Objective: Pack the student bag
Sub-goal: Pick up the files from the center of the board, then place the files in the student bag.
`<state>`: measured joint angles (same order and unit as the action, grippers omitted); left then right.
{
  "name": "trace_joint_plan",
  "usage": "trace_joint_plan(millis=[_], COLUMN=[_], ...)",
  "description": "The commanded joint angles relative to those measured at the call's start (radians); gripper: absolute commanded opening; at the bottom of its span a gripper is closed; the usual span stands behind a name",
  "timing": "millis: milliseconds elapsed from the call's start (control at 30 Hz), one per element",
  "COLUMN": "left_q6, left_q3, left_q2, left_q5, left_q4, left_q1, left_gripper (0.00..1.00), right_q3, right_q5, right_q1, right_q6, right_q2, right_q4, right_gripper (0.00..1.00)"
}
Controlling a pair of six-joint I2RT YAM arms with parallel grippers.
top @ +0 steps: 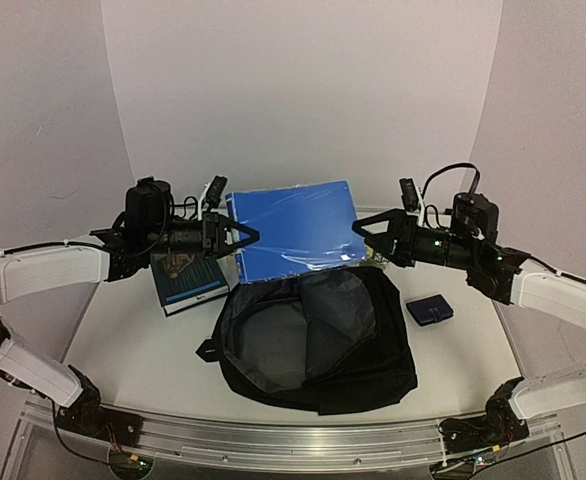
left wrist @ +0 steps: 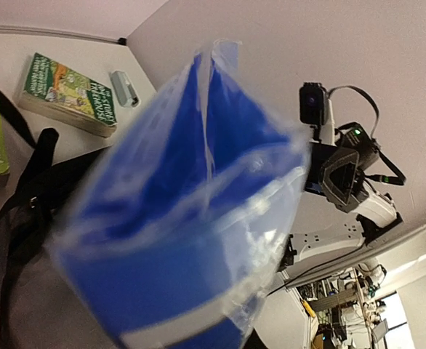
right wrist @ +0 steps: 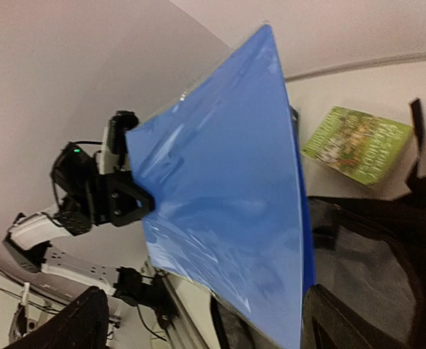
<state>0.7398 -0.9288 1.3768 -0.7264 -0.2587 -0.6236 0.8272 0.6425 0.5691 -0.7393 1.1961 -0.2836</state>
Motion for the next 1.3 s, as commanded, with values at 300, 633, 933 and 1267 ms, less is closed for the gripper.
trace_joint_plan(millis=[300, 633, 933, 1267], left_q6=[0.102, 0.145, 0.191, 0.268], left_q3=[0.106, 0.152, 0.169, 0.221], left_q2=[-0.129, -0.180, -0.270, -0.203], left_q5=[0.167, 0.063, 0.058, -0.023], left_q4=[0.154, 0.244, 0.363, 0.290], left_q1=[0.065, 0.088, 0.088, 0.088], left_gripper=[0.00, 0.00, 0.00, 0.00], right_q3=[0.018, 0.065, 0.156, 0.226], right_q5=[-0.400, -0.472, -0.514, -0.508], right_q1=[0.068, 0.156, 0.176, 0.177], right_q6=[0.143, 0.150, 0.145, 0.122], right_q2=[0.004, 0.200, 0.087, 0.043], right_q4=[0.653, 0.619, 0.603, 0.613], right_gripper=[0.83, 0.64, 0.04, 0.00])
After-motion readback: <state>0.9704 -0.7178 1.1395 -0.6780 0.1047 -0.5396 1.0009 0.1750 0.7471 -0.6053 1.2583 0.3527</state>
